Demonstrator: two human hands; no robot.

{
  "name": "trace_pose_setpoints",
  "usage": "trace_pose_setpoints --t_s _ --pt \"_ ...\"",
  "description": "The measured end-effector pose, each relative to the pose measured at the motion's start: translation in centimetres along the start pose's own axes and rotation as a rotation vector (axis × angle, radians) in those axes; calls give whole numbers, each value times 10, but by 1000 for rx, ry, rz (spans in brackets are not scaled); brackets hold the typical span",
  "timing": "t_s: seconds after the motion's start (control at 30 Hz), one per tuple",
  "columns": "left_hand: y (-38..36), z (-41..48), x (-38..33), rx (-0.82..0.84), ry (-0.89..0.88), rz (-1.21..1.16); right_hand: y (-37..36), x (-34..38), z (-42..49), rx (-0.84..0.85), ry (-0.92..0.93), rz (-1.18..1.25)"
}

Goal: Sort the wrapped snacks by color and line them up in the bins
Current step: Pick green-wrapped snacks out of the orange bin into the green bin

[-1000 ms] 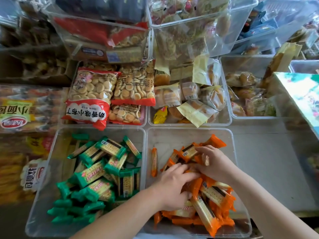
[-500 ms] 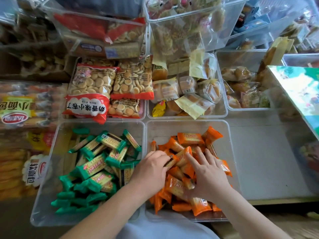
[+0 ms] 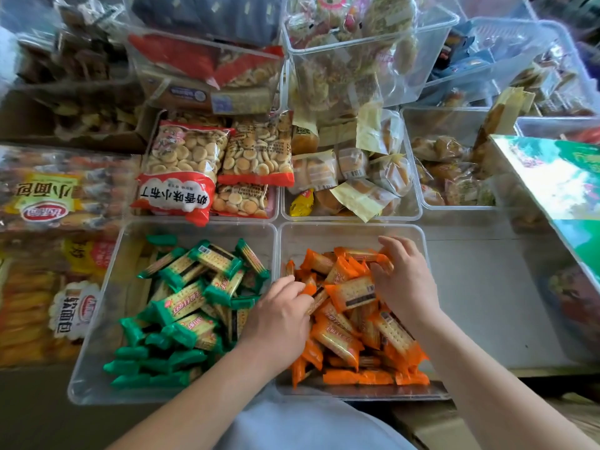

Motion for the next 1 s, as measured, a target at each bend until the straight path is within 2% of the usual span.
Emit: trace_pose_setpoints --t_s 0.1,0.13,0.23,0.3,0.37,0.5,0.63,0.77,0.9,1.0 --pt "1 -2 -2 18 7 20 7 15 -22 -40 104 25" --pt "1 -2 -2 20 3 19 0 23 -32 28 144 46" --pt "-2 1 -5 14 -19 -6 -44 30 -62 423 87 119" --pt "-8 3 -7 48 -24 -43 -61 22 -68 546 33 66" --pt "-13 2 -9 72 -22 -73 -61 15 -64 556 20 77" --pt "-10 1 -4 1 -11 -123 -56 21 -51 537 220 85" --pt "-5 5 -2 -46 -25 -122 -46 8 -33 358 77 138" --pt "-21 15 -11 99 -70 -123 -61 -1 -42 525 27 77" --pt "-30 30 -15 250 -24 78 -61 -4 -34 437 -21 -51" --pt "-29 38 -18 244 1 287 -69 6 -36 407 114 -206"
Point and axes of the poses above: each hand's wrist, its own z-axis towards the middle knuckle, its own y-axis out of the back of the hand, x = y × z, the point moved 7 cm from there along z, towards the middle knuckle, and after that the axes turned 4 degrees about x, right-handed, at the moved point
